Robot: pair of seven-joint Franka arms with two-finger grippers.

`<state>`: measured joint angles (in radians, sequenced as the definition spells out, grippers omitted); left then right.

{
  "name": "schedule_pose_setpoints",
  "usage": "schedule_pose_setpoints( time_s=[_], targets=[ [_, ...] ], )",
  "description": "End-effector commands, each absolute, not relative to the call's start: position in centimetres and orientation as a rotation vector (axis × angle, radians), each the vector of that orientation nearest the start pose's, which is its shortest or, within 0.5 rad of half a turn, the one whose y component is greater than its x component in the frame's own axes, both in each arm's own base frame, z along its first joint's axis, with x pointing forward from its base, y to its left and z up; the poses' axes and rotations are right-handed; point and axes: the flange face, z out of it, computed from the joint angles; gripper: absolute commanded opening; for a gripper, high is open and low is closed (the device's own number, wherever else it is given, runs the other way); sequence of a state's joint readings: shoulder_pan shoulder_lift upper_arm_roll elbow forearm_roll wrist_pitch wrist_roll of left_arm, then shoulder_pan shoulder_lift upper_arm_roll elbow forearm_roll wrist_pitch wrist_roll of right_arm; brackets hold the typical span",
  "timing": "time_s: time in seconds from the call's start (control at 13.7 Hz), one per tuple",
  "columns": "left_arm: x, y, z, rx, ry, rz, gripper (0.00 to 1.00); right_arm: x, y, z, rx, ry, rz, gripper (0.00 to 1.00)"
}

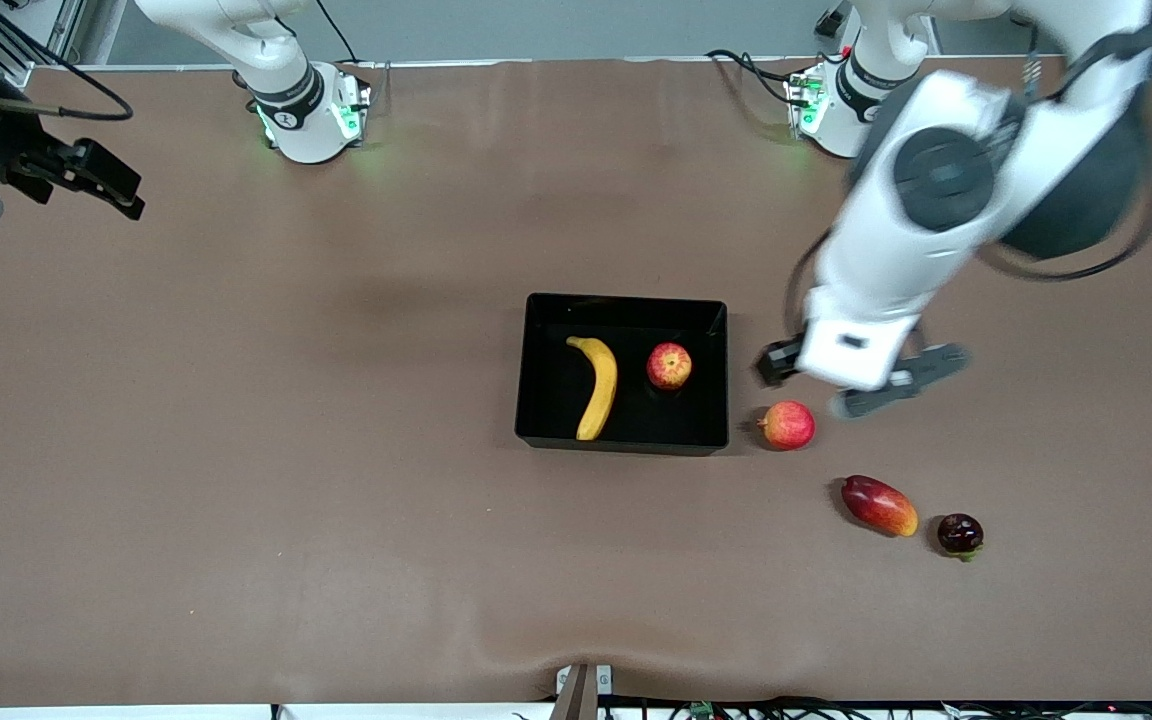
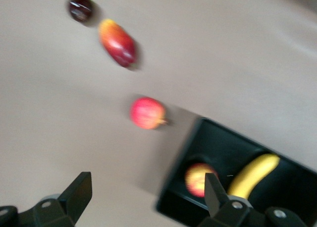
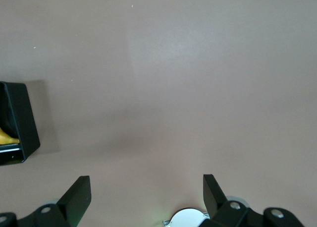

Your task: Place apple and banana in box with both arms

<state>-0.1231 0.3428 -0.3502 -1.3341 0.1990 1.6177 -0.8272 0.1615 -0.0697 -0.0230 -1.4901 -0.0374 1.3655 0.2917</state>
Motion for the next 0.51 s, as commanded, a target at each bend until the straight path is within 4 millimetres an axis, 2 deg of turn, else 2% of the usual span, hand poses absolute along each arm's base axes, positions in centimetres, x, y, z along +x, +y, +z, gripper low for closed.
schedule_pose_setpoints(
  time_s=[0.0,0.22,0.37,0.44],
  targets=[
    [58.5,-19.1,57.8,-2.973,-0.421,0.001,1.00,49.8,6.5,68.6,-3.180,0.189,0.068,1.00],
    [57.3,-13.0,60.3,-2.983,-0.280,0.008,1.00,49.7,6.5,68.6,-3.180,0.189,0.071,1.00],
    [56.2,-11.3,60.8,-3.021,-0.187,0.039,1.00,49.7,6.4,68.7,-3.179,0.192,0.066,1.00],
    [55.5,-10.1,61.3,-3.012,-0.195,0.033,1.00,49.7,6.3,68.7,-3.179,0.196,0.066,1.00]
  ],
)
